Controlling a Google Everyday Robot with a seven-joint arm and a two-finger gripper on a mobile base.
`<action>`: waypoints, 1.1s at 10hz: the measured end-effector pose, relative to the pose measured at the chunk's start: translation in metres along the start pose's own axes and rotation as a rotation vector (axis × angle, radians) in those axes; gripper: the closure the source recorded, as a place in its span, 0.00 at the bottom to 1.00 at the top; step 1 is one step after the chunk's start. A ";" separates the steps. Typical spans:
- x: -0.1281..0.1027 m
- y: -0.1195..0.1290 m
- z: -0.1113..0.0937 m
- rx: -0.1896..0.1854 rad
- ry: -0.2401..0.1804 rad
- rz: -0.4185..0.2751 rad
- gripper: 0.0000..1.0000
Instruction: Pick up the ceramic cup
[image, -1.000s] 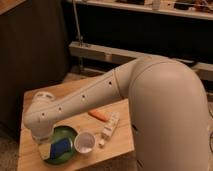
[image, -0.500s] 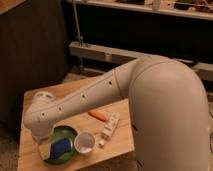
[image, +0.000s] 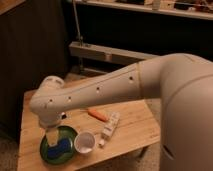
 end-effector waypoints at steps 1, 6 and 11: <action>0.016 -0.006 -0.015 0.006 0.010 0.031 0.20; 0.084 0.010 -0.024 -0.014 0.028 0.202 0.20; 0.124 0.031 0.032 0.033 0.005 0.262 0.20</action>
